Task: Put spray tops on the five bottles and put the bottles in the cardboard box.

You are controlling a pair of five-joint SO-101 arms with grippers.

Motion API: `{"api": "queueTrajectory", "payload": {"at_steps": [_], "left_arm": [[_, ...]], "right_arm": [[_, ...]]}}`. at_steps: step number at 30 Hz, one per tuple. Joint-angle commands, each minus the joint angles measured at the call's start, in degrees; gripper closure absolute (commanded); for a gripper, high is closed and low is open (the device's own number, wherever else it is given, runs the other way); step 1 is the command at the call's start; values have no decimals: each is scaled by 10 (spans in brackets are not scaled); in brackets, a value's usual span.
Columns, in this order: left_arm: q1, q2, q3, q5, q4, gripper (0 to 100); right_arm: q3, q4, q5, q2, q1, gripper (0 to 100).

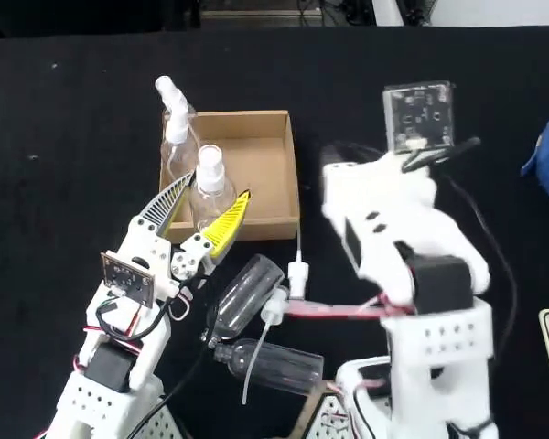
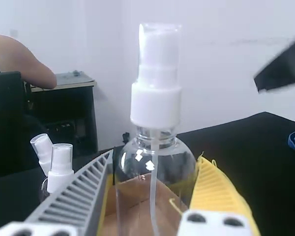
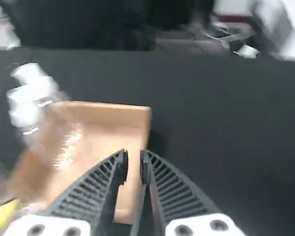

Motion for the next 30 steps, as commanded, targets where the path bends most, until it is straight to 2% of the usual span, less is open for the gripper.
{"api": "queueTrajectory", "payload": {"at_steps": [1,5,10,15,18,23,30], "left_arm": [[0,-4,13,-1,14,970],[-6,-4,13,-4,23,970],[-60,-4,13,3,23,970],[-74,-2,13,95,-2,970],[-74,1,13,123,-40,970],[-101,69,16,120,-105,970],[-107,228,14,120,-278,970]], "right_arm": [[110,-147,1,-15,86,975],[227,-250,-1,-13,98,973],[341,-368,-23,-15,92,973],[369,-403,-28,-15,85,973],[371,-403,-28,-13,85,973],[378,-404,-29,-14,84,973],[378,-406,-29,-12,84,973]]}}
